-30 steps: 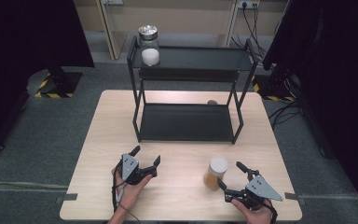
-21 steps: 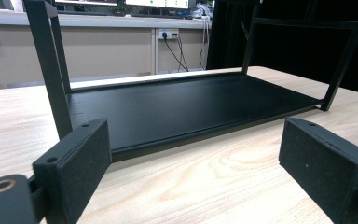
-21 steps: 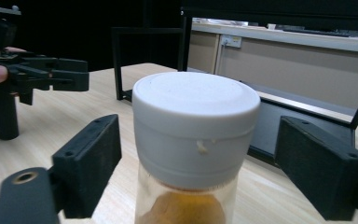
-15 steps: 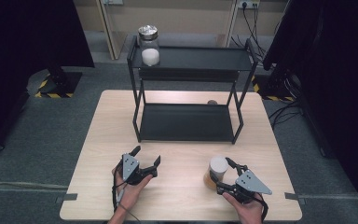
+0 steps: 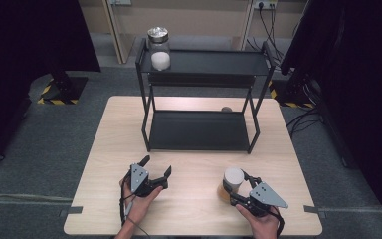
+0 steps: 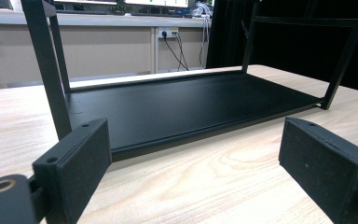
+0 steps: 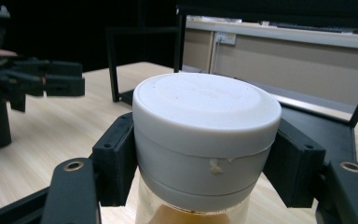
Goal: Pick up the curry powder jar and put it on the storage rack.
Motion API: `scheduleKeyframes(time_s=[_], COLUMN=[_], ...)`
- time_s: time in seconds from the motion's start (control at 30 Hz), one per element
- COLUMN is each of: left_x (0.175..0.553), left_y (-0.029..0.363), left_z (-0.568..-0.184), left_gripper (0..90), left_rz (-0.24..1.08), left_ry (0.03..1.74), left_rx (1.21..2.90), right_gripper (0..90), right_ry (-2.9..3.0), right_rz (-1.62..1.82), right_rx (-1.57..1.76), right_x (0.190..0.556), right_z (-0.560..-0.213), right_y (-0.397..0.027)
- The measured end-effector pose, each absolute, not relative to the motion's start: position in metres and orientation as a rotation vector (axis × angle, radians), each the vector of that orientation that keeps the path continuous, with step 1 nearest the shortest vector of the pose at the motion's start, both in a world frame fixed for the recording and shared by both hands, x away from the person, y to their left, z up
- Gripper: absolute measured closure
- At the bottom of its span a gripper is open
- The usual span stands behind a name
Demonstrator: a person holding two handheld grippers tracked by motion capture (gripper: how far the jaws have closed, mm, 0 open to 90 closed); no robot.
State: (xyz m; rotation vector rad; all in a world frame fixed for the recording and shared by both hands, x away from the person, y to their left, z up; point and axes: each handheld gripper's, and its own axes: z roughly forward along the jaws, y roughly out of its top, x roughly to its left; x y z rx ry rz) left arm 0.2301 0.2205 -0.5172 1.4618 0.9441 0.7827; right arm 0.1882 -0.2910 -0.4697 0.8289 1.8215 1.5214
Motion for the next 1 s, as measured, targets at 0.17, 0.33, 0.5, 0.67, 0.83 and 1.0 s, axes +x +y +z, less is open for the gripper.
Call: scheduleKeyframes(time_s=[0.17, 0.33, 0.5, 0.67, 0.83, 1.0], left_x=[0.23, 0.23, 0.23, 0.23, 0.23, 0.23], left_y=[0.22, 0.22, 0.22, 0.22, 0.219, 0.219], left_z=[-0.517, -0.517, -0.517, -0.517, -0.517, -0.517], left_gripper=[8.7, 8.7, 8.7, 8.7, 8.7, 8.7], left_rz=[0.785, 0.783, 0.786, 0.786, 0.79, 0.792], left_ry=[0.943, 0.945, 0.941, 0.943, 0.942, 0.941], left_rx=[1.466, 1.464, 1.467, 1.466, 1.468, 1.47], right_gripper=[33.9, 33.9, 33.9, 34.0, 34.0, 34.0], right_ry=[1.766, 1.719, 1.666, 1.624, 1.586, 1.563], right_rz=[1.532, 1.535, 1.539, 1.537, 1.542, 1.539], right_rx=[0.819, 0.83, 0.84, 0.845, 0.854, 0.855], right_x=[0.184, 0.185, 0.188, 0.193, 0.199, 0.204], right_z=[-0.459, -0.452, -0.445, -0.436, -0.429, -0.422], right_y=[-0.29, -0.288, -0.287, -0.286, -0.285, -0.283])
